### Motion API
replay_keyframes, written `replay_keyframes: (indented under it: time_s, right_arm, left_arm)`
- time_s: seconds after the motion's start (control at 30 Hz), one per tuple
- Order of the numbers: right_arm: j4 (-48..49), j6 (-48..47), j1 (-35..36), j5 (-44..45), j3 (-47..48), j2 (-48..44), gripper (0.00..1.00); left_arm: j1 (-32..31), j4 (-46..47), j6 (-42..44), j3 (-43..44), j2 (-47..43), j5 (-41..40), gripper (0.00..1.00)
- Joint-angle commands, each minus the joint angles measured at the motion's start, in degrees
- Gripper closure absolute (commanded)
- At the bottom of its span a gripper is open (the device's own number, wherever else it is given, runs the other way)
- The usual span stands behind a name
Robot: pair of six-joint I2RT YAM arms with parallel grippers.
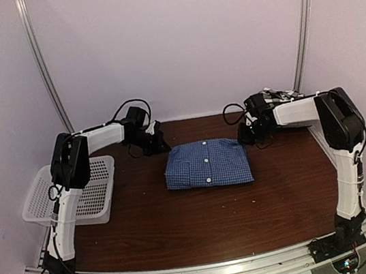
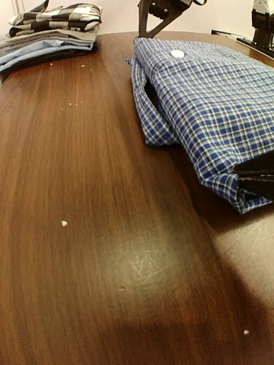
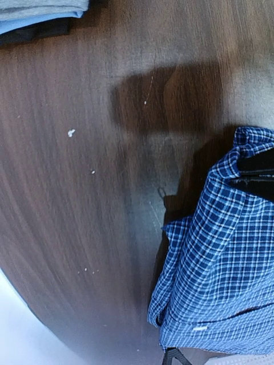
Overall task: Fold and stack the long sleeve shirts
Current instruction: Fold the 2/3-rectangle-folded shirt at the center of the board.
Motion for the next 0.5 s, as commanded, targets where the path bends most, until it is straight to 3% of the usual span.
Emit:
replay_keyframes:
  time_s: [0.0, 0.27, 0.47]
  right_arm:
    - [1.94, -1.68, 0.13, -0.1, -0.61, -5.27, 1.0]
    - [0.91, -1.98, 0.19, 3.75, -6.84, -14.56, 1.0]
    - [0.81, -1.98, -0.49, 6.62, -10.99, -15.58, 1.0]
  left_arm:
    - [-0.03, 4.45, -0.92, 0.86, -5.29, 1.91, 1.0]
    - [-0.77, 7.01, -1.86, 0.09, -8.31, 1.53, 1.0]
    - [-1.38, 8.86, -2.55, 1.72, -4.96, 3.71, 1.0]
